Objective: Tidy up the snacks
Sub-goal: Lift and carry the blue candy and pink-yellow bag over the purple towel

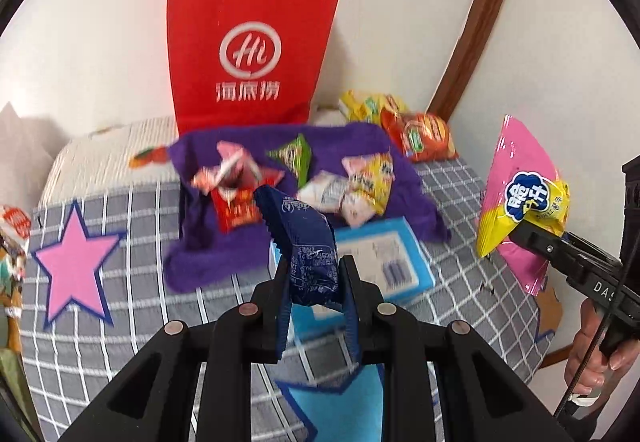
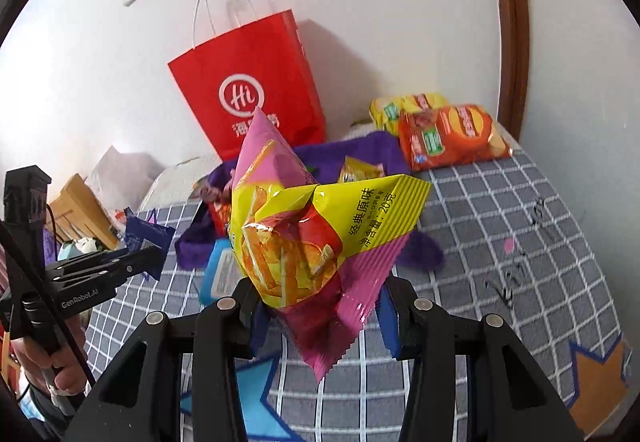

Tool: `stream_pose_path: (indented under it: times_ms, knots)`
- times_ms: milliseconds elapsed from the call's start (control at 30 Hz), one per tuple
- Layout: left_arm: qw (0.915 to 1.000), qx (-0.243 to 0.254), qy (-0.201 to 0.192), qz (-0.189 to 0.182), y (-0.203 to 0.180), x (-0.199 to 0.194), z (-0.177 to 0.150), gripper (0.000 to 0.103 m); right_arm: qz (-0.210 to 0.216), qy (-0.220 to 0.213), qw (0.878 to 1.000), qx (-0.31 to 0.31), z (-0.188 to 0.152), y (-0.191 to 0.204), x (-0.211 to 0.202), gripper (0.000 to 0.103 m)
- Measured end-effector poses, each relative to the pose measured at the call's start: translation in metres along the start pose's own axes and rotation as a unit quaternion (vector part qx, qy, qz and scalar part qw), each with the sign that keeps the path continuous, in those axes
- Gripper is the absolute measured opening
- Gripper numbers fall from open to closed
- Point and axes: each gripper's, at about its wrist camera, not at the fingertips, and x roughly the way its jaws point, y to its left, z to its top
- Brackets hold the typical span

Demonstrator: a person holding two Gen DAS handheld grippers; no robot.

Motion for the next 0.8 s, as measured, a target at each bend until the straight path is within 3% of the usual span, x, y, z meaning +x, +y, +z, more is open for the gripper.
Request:
stream_pose_path:
  times_ms: [400,800]
  knots:
    - [0.9997,-0.007,-0.023,0.007,0.007,0.022,0.056,0.022,-0.012,0.002,1.0,-0.004,0.058,0.002,0.033,0.045]
    - [0.9986,-0.037,-0.037,0.008,0.025,0.048,0.102,0.022,0.017,0.002,1.0,0.001,0.102,0.017,0.077,0.045]
